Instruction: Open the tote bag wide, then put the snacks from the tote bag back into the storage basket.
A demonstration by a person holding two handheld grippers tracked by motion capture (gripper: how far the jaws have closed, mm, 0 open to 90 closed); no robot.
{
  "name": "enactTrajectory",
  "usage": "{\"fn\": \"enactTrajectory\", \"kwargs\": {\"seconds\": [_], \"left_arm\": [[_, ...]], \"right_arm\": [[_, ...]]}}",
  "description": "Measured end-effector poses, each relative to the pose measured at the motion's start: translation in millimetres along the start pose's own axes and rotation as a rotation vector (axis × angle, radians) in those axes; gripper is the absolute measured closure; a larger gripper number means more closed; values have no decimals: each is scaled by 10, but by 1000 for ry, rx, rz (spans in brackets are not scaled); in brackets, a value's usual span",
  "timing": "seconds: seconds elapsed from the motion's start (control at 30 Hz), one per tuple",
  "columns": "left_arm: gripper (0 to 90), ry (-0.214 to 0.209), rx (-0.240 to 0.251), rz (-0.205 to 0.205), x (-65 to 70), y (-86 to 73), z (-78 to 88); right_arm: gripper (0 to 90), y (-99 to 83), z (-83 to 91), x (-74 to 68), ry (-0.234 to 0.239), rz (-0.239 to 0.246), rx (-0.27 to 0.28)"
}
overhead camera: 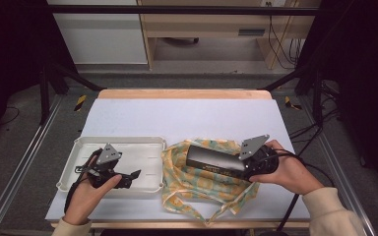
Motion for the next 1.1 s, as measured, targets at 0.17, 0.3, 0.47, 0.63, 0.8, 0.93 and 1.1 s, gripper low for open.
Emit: {"fn": "enactTrajectory", "kwargs": {"seconds": [0.17,0.3,0.47,0.63,0.8,0.93,1.1], "left_arm": [[85,3,6,5,-17,3,18],[85,11,12,13,-60,2,52],[86,25,20,29,-130,-5,108],[85,42,32,43,-212,-6,174],[85,73,40,66,-346,-52,255],[86,91,45,91,-464,-101,308],[85,119,60,122,-600,-134,381]], "right_arm": [[436,52,37,5,-4,3,14],[436,102,70,16,-11,8,28],[436,178,106,51,-38,1,38],[436,308,136,80,-52,-12,64],[436,450,140,103,-55,-10,75],[436,594,133,114,-56,-5,79],[436,790,113,122,-50,16,96]]}}
Point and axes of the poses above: each handheld gripper's, and its own axes: z roughly backward along the jaws, y roughly out of its top, x roughly to its right, the point moved 7 cm from there along -z, roughly forward along the jaws, and after that the axes turned 1 degree about -x, right-handed, at the moved point
